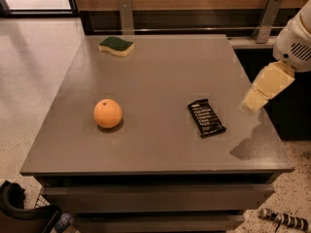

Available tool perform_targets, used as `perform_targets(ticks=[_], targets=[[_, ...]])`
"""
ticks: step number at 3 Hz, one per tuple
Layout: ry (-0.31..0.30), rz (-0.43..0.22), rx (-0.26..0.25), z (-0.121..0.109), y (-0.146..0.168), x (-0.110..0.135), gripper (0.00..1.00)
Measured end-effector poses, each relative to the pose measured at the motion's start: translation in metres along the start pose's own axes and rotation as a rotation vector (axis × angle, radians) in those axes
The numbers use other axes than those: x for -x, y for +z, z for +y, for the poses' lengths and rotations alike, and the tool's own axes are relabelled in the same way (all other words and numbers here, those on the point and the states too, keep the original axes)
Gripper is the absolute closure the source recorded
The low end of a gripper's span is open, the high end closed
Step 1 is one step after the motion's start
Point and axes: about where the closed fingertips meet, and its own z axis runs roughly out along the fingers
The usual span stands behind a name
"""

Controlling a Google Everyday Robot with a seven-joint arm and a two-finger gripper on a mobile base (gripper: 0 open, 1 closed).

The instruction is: Move rxbar chocolate near sponge

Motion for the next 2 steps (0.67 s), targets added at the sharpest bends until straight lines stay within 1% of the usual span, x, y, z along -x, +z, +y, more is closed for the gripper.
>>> perform_targets(ticks=[1, 2], targets=[[0.184, -0.002, -0.003, -0.004, 0.013, 0.007, 0.00], [0.327, 0.012, 0.012, 0.006, 0.026, 0.013, 0.00]])
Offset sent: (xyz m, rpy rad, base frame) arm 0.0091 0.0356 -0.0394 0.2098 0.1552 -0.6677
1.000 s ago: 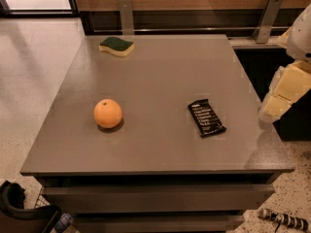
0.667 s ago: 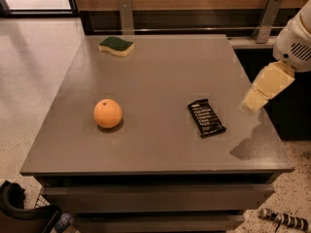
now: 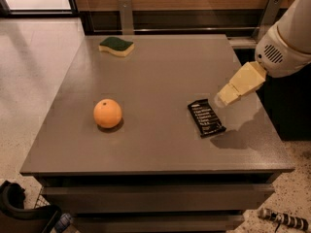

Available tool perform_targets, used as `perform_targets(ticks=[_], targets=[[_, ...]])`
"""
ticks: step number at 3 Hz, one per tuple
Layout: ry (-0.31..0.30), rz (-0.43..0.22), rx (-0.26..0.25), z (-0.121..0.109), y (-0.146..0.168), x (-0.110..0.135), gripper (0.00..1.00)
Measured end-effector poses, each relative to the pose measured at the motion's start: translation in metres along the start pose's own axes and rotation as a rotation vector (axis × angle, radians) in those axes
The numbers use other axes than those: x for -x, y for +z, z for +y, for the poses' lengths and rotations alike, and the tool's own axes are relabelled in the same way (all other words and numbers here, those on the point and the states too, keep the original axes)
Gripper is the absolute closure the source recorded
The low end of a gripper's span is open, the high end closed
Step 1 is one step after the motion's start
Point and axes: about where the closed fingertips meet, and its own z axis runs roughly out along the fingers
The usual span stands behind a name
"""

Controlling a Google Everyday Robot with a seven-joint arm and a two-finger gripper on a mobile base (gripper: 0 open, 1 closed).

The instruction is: Move rxbar chocolate near sponge

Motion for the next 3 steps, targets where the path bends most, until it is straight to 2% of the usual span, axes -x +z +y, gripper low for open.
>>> perform_targets(ticks=[1, 2, 3], targets=[[0.258, 0.012, 0.017, 0.013, 0.023, -0.001, 0.00], [0.257, 0.012, 0.018, 0.013, 0.024, 0.000, 0.00], [0.235, 0.045, 0.049, 0.025, 0.047, 0.010, 0.00]])
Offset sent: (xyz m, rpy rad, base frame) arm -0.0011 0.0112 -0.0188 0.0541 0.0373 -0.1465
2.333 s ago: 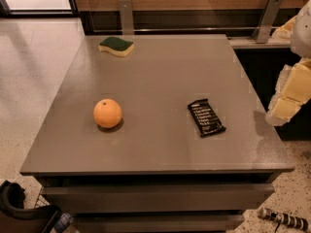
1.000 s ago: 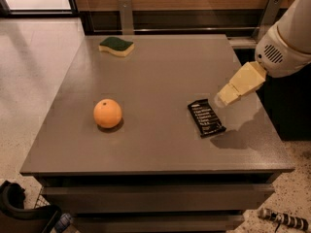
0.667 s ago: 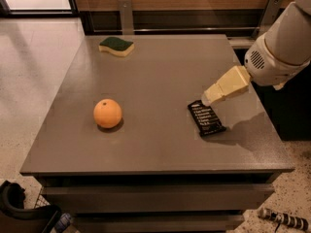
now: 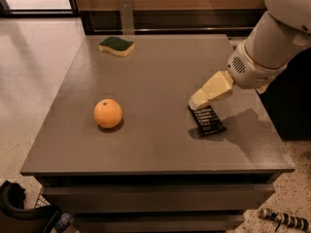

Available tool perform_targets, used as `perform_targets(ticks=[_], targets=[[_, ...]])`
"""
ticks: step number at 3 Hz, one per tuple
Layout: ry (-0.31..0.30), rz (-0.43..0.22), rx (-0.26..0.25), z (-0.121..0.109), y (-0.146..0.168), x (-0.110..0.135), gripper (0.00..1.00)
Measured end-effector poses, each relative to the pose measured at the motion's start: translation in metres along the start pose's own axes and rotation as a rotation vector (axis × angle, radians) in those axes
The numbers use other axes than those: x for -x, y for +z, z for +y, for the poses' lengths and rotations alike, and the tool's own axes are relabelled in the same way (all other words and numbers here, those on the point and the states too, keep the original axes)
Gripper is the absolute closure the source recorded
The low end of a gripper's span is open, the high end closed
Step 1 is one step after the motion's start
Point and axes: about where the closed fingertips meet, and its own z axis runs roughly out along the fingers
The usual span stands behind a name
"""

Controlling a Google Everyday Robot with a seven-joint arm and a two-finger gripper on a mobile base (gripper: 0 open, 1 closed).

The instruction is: Move rxbar chocolate near sponge

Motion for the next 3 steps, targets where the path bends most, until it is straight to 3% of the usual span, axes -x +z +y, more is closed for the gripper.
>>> perform_targets(ticks=[2, 3], targets=[[-0.021, 0.113, 0.022, 0.017, 0.053, -0.004, 0.00], [-0.011, 0.128, -0.016, 0.008, 0.065, -0.011, 0.00]])
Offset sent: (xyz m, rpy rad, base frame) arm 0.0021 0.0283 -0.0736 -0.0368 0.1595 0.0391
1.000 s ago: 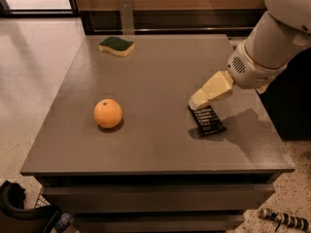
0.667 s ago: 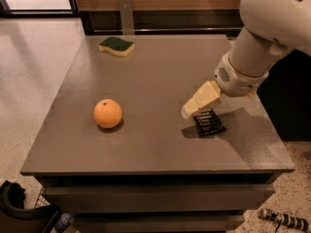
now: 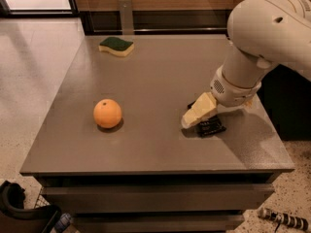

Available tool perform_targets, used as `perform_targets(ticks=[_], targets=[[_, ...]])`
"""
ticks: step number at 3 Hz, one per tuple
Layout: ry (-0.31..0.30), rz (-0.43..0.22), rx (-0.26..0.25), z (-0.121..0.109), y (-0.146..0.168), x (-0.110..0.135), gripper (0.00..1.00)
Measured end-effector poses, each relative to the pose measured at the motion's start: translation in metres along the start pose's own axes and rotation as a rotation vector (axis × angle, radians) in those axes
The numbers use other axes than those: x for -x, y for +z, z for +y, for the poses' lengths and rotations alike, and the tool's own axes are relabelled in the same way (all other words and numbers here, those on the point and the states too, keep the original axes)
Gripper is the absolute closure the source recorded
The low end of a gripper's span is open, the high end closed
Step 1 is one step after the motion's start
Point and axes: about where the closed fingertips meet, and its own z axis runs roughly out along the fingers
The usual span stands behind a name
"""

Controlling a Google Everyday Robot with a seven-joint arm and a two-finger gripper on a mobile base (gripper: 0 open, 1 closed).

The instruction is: Move rxbar chocolate near sponge

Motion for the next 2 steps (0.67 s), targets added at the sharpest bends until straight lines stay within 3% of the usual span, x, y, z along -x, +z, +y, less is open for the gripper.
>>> perform_targets(ticks=[1, 2], targets=[[-0.002, 0.008, -0.036, -0.0027, 0.0116, -0.0008, 0.00], [-0.026, 0.015, -0.056, 0.0053, 0.0214, 0.0019, 0.15]])
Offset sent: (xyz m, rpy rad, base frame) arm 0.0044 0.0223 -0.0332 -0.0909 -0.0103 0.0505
